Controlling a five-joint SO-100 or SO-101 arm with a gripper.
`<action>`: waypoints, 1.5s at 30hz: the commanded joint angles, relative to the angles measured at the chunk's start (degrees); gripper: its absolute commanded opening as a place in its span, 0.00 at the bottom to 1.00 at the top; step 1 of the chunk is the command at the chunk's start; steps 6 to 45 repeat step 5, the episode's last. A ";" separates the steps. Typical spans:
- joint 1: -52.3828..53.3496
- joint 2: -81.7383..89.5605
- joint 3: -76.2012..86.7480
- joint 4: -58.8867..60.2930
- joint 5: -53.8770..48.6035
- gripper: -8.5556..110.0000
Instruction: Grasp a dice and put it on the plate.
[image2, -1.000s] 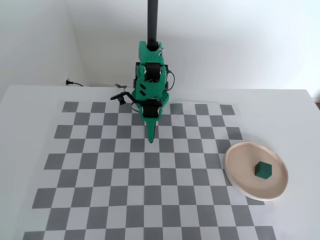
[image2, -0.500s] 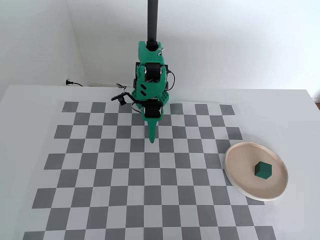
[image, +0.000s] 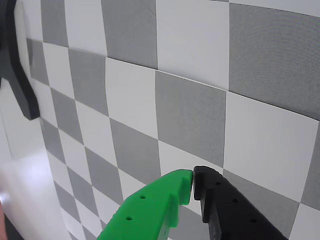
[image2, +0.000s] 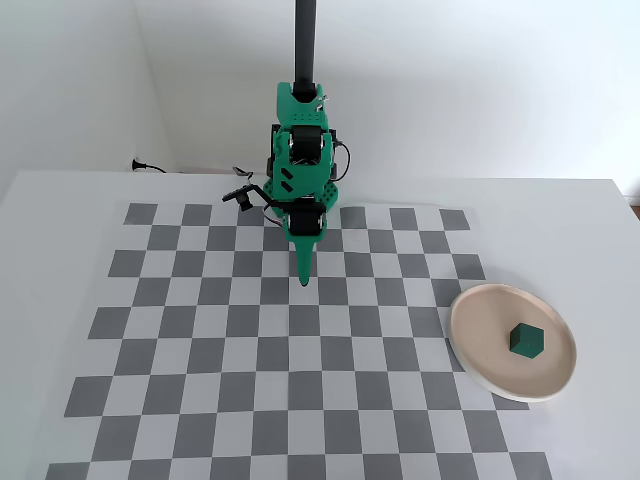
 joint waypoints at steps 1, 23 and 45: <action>-0.09 0.88 -1.05 -1.49 -0.09 0.04; -0.09 0.88 -1.05 -1.49 -0.09 0.04; -0.09 0.88 -1.05 -1.49 -0.09 0.04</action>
